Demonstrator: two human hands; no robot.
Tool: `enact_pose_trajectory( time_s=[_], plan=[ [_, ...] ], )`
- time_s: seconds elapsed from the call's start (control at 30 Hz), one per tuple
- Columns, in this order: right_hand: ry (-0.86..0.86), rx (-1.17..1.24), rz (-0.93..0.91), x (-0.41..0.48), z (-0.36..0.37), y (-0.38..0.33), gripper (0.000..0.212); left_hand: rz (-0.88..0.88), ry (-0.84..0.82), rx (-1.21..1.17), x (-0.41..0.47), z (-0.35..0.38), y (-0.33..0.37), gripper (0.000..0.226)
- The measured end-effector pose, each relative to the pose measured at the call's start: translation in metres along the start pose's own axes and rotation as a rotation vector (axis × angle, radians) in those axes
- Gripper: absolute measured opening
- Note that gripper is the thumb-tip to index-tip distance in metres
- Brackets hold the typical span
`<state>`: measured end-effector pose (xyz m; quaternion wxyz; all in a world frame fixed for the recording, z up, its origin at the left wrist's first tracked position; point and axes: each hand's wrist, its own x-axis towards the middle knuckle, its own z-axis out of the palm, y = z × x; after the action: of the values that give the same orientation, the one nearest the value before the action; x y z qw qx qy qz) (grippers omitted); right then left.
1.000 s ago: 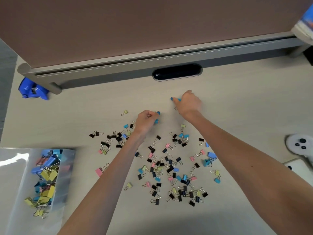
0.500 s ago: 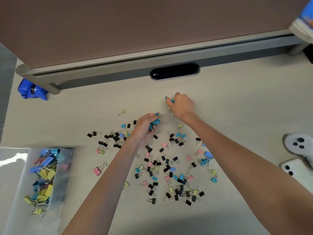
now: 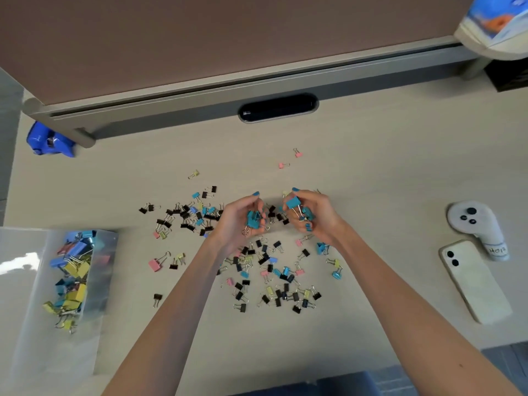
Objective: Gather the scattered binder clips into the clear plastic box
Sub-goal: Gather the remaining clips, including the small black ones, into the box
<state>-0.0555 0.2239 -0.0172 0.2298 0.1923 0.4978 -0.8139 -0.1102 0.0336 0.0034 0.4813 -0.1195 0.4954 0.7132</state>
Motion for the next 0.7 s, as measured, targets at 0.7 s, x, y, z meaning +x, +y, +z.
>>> enact_pose_trajectory(
  time_s=[0.7],
  plan=[
    [0.146, -0.309, 0.231, -0.069, -0.064, 0.0, 0.02, 0.199, 0.372, 0.674, -0.011, 0.07, -0.109, 0.013]
  ],
)
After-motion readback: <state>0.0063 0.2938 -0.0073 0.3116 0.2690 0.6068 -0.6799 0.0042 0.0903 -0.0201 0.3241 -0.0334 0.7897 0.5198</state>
